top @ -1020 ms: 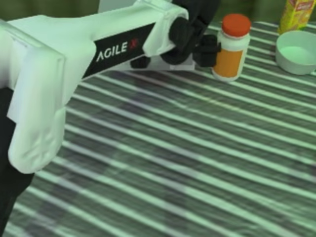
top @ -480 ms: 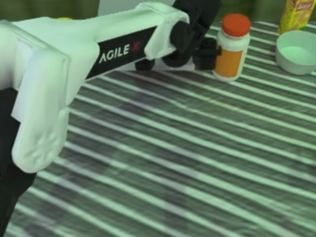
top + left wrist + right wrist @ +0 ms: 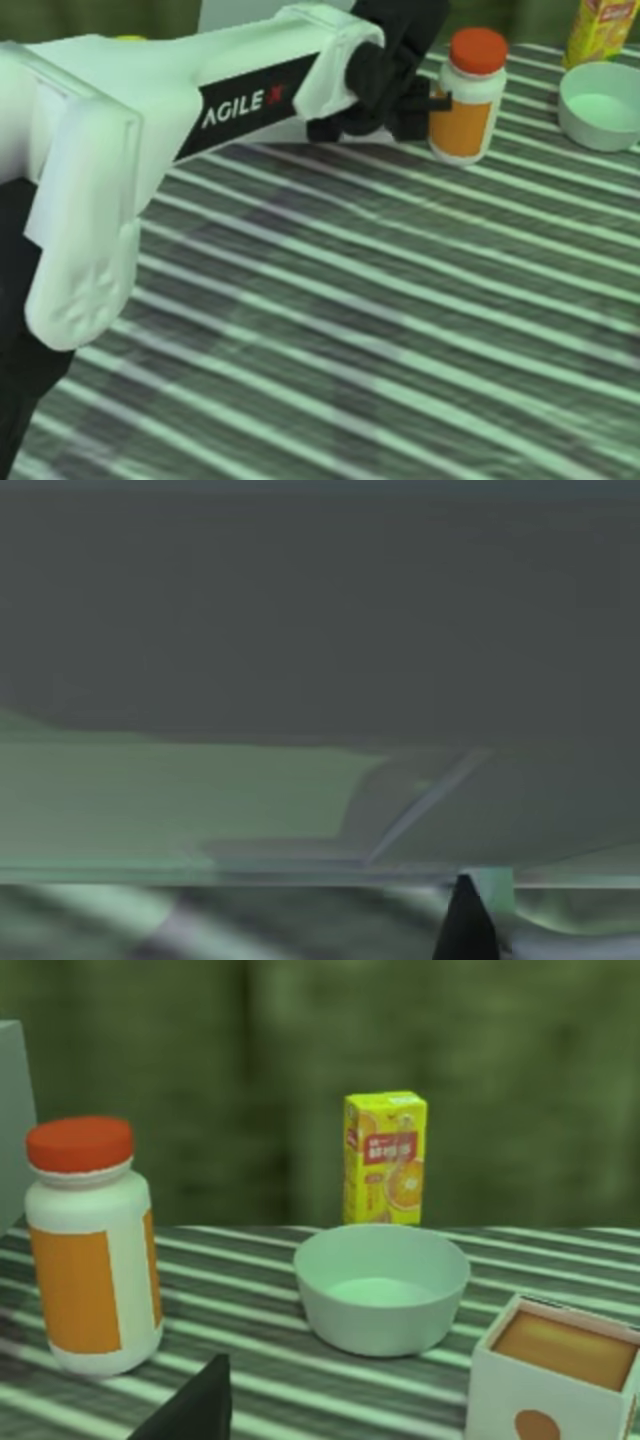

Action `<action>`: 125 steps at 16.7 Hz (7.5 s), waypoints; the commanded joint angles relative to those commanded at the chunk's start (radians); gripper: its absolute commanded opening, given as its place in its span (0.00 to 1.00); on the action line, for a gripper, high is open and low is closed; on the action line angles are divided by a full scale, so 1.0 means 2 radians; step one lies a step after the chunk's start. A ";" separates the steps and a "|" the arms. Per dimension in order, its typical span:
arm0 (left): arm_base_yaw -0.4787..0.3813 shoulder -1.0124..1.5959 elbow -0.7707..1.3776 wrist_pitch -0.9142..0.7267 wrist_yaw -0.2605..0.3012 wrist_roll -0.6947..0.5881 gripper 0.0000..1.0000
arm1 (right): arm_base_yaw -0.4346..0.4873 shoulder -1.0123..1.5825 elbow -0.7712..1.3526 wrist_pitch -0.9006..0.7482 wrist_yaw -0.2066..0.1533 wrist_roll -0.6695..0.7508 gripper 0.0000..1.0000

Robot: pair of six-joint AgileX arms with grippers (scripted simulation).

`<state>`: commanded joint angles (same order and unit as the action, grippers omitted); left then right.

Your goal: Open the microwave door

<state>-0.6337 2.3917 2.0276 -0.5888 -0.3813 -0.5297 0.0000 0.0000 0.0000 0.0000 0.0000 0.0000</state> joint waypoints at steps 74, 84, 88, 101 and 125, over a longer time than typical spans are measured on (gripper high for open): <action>-0.019 -0.072 -0.131 0.059 0.010 0.009 0.00 | 0.000 0.000 0.000 0.000 0.000 0.000 1.00; -0.011 -0.102 -0.176 0.088 0.027 0.041 0.00 | 0.000 0.000 0.000 0.000 0.000 0.000 1.00; -0.011 -0.102 -0.176 0.088 0.027 0.041 0.00 | 0.000 0.000 0.000 0.000 0.000 0.000 1.00; -0.011 -0.102 -0.176 0.088 0.027 0.041 0.00 | 0.000 0.000 0.000 0.000 0.000 0.000 1.00; -0.007 -0.126 -0.216 0.113 0.047 0.069 0.00 | 0.000 0.000 0.000 0.000 0.000 0.000 1.00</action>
<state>-0.6483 2.1398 1.5963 -0.3636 -0.2871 -0.3908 0.0000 0.0000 0.0000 0.0000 0.0000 0.0000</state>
